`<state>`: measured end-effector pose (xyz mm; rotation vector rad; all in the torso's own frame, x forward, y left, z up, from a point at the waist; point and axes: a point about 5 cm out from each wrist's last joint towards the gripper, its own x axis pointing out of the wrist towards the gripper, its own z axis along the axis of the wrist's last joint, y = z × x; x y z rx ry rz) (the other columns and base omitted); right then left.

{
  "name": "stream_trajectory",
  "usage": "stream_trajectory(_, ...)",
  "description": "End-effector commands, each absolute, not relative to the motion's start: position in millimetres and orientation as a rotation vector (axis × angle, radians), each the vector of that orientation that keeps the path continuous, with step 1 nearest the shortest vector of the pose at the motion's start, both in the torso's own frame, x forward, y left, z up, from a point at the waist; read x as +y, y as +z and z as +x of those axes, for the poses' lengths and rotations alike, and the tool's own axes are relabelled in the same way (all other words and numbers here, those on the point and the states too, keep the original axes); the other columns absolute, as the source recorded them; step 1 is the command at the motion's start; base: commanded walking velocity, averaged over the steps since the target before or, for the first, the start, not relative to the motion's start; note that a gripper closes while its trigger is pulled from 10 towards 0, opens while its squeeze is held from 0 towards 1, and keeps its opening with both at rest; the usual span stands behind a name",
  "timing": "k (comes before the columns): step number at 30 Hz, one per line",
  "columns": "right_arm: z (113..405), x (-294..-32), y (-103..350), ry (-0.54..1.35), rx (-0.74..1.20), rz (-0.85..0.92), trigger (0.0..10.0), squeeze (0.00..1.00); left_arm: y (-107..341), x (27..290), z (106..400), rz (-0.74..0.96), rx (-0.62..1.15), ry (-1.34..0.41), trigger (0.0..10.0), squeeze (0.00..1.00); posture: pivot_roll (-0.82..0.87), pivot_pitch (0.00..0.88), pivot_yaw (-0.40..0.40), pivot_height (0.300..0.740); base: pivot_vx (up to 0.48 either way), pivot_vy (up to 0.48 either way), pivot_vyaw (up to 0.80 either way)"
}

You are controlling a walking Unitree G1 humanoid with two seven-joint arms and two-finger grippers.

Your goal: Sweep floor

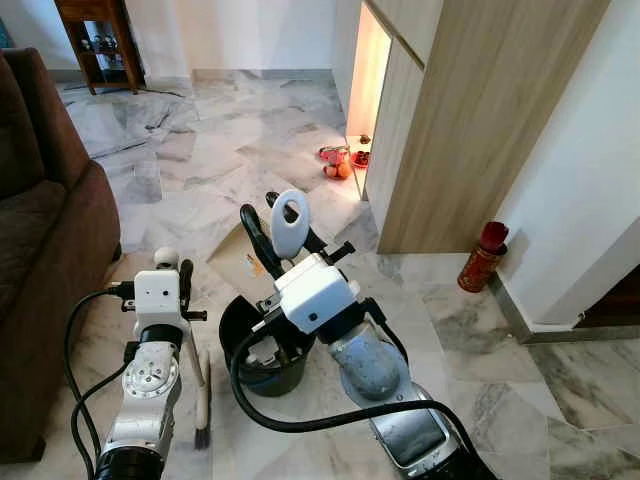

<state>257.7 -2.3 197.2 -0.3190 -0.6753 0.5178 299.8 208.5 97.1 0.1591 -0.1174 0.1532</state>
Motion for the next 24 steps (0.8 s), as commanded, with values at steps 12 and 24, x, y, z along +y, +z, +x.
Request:
stream_trajectory(12, 303, -87, 217, 0.015, -0.643, -0.398, 10.0, 0.0, 103, 206, 299, 0.179, -0.159, 0.144, 10.0, 0.0, 0.04, 0.0, -0.037, 0.74, 0.0, 0.0, 0.0)
stream_trajectory(24, 318, -162, 158, -0.283, -0.31, -0.316, 10.0, 0.0, 99, 205, 295, 0.19, -0.151, 0.129, 10.0, 0.0, 0.03, 0.0, -0.042, 0.74, 0.0, 0.0, 0.0)
